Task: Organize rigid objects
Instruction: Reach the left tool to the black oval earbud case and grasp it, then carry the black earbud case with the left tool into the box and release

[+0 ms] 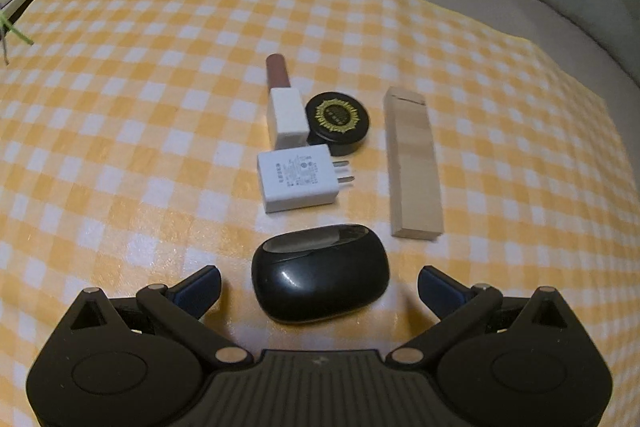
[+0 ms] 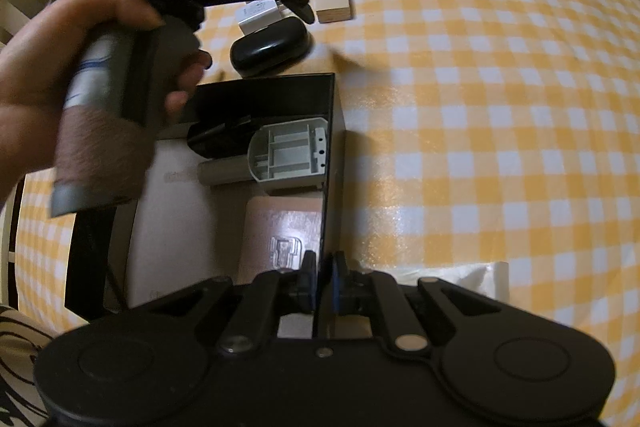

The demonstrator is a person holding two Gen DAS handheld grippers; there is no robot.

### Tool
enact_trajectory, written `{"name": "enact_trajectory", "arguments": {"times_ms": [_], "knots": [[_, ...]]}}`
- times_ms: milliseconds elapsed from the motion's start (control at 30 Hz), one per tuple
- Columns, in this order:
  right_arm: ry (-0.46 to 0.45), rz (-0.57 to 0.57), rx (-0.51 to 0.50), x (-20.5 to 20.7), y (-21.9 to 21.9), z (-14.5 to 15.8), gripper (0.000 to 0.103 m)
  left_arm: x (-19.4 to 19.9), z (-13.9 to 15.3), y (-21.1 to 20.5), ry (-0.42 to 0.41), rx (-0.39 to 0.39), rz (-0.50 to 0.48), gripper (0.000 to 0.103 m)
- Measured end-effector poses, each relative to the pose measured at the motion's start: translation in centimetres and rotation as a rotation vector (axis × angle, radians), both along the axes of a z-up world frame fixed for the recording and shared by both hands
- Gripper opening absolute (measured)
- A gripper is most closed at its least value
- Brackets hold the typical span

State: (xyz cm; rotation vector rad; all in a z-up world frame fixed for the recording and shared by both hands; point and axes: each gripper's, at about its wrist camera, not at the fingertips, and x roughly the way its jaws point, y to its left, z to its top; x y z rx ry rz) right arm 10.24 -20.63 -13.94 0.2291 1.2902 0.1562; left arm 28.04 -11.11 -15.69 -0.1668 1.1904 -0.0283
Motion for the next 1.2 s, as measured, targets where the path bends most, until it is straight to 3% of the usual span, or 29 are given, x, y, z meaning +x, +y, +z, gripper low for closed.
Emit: {"name": "enact_trajectory", "arguments": {"times_ms": [233,467,600,900,1200], "knots": [[0.000,0.000,0.004,-0.1,-0.1,0.1,0.009,0.7,-1.3,-0.6,0.021,0.039,0.082,0.103],[0.002,-0.003,0.005,-0.1,0.0,0.1,0.009,1.1,-2.2,-0.5,0.031,0.026,0.140,0.094],[0.001,-0.002,0.004,-0.1,0.0,0.1,0.009,1.1,-2.1,-0.5,0.014,0.015,0.121,0.081],[0.006,-0.007,0.004,0.1,0.2,0.2,0.009,1.0,-1.0,1.2,0.001,-0.065,0.095,0.081],[0.001,-0.003,0.006,0.1,0.0,0.1,0.009,-1.3,4.1,1.4,-0.134,-0.118,-0.034,0.081]]}}
